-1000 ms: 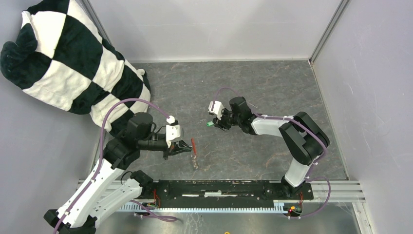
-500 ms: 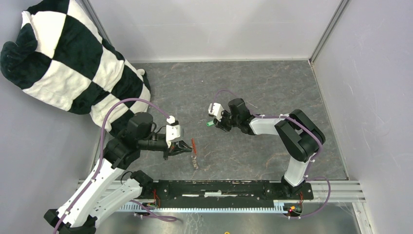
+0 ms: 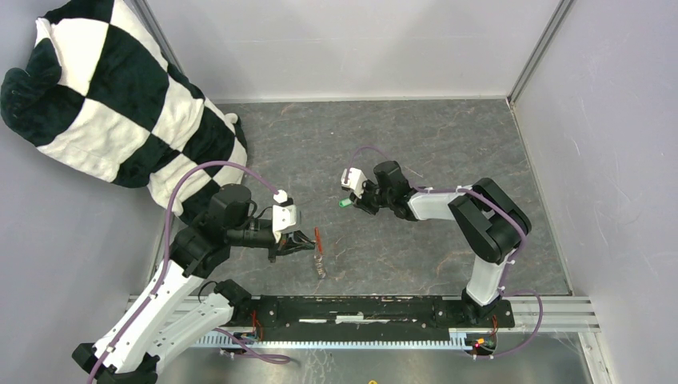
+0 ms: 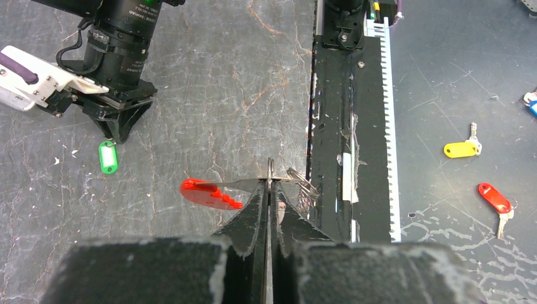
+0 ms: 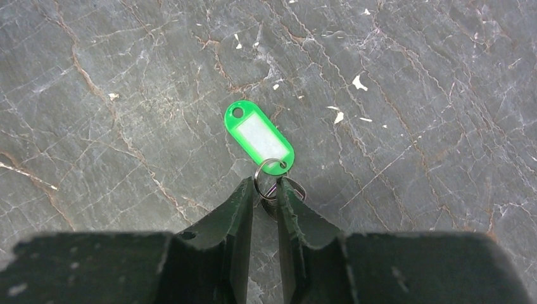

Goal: Put the keys on the keyring
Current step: Pick up the key from the center of the board.

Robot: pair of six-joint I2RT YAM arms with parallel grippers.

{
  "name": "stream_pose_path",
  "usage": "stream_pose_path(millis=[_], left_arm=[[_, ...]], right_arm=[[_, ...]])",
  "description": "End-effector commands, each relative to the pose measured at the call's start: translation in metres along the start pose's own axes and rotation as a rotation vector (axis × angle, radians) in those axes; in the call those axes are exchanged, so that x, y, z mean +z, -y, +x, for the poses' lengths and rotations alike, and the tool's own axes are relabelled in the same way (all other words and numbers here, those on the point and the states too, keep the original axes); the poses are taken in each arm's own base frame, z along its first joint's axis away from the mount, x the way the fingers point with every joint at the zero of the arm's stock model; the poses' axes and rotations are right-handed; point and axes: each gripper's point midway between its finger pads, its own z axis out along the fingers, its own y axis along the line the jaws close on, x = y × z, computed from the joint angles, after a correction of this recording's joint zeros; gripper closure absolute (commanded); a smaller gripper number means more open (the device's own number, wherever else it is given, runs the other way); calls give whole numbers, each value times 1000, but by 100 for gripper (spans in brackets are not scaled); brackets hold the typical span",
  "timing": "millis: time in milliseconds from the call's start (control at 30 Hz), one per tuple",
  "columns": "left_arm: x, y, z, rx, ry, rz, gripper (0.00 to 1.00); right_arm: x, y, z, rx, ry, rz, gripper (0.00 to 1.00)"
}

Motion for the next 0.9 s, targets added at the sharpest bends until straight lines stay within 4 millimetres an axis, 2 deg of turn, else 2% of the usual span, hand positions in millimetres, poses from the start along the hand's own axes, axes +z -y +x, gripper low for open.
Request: stream_pose_path(millis=[0,133,233,467,700,867], left_arm=[[-4,3,-17,56,46,15,98],[-4,3,-16,53,45,18,98],[-4,4,-17,53,47,22,98],[-4,6,-17,51,48,32,98],[-4,8,-18,51,53,40,98],[-4,8,-19,50,53,43,98]], right_arm=[[6,11,-14,-15,41,18,76],[6,12,-17,-8,48,20,86],[3,14,-24,-12,65,24,99],[-21,15,-51,-13,158,67,99],[-47,2,-62,33,235,74,100],[-50,-4,-61,84,250,50,99]])
